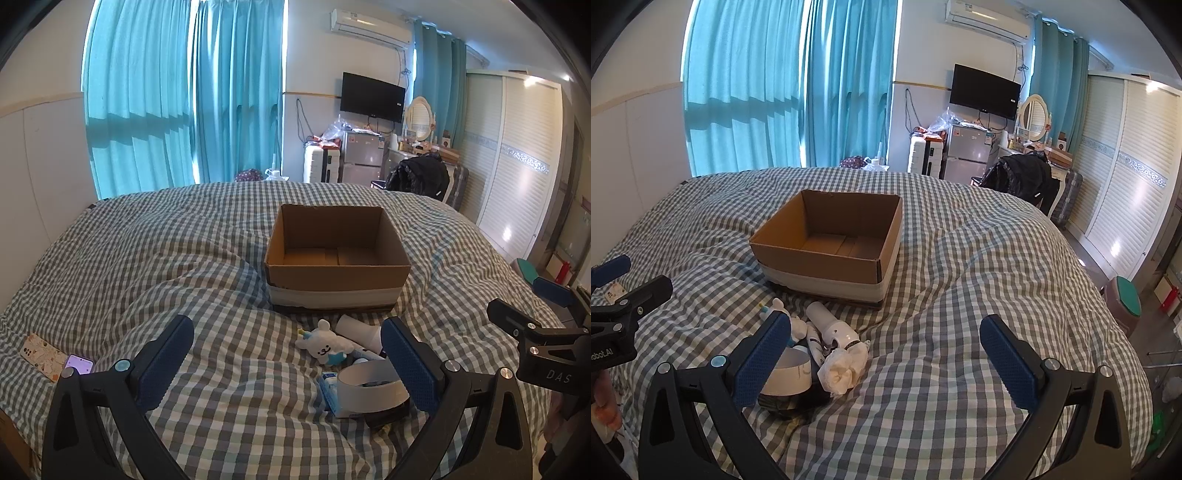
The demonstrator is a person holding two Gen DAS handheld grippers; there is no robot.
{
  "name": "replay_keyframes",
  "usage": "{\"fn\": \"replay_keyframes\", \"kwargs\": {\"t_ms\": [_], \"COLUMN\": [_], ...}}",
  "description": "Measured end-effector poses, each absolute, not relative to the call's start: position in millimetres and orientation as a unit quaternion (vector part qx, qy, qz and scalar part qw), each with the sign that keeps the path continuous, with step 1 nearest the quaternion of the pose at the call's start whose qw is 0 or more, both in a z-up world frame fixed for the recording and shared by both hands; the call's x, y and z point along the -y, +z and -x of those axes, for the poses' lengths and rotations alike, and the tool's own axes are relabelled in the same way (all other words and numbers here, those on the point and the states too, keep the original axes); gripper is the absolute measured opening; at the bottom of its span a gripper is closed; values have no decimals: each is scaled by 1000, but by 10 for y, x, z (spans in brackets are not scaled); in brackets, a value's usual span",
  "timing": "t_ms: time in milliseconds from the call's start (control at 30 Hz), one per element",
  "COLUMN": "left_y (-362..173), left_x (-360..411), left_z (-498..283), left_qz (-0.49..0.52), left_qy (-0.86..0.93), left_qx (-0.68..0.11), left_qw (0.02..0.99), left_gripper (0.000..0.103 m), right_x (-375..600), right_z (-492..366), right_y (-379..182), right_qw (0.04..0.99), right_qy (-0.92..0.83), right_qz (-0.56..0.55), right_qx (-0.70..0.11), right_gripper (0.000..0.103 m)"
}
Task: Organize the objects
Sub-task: 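Move both tools toward the items lying beside the cardboard box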
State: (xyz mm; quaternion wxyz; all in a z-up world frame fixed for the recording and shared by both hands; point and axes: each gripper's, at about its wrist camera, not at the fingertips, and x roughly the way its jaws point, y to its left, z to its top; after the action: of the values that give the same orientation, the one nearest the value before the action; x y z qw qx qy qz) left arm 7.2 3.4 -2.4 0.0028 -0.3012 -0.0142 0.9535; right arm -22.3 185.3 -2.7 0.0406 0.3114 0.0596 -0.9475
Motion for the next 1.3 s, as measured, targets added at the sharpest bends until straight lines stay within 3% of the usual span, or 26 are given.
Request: {"fn": "replay_keyframes", "kwargs": {"t_ms": [1000, 1300], "left_y": [111, -91], "left_x": [-42, -213], "left_z": [-196, -86], "left_qz": [300, 330], "left_qy": [954, 944], "left_qx": [27, 12], "left_qw": [-11, -5], "left_gripper": [103, 103], "right_x": [-1830, -2012], "right_z": [40, 109], "right_y": [179, 72], "right_qw": [53, 48], "right_qy": [-954, -949], "right_qz": [-287, -307], "right_qx": [-66, -56], "right_gripper": [103, 103]}}
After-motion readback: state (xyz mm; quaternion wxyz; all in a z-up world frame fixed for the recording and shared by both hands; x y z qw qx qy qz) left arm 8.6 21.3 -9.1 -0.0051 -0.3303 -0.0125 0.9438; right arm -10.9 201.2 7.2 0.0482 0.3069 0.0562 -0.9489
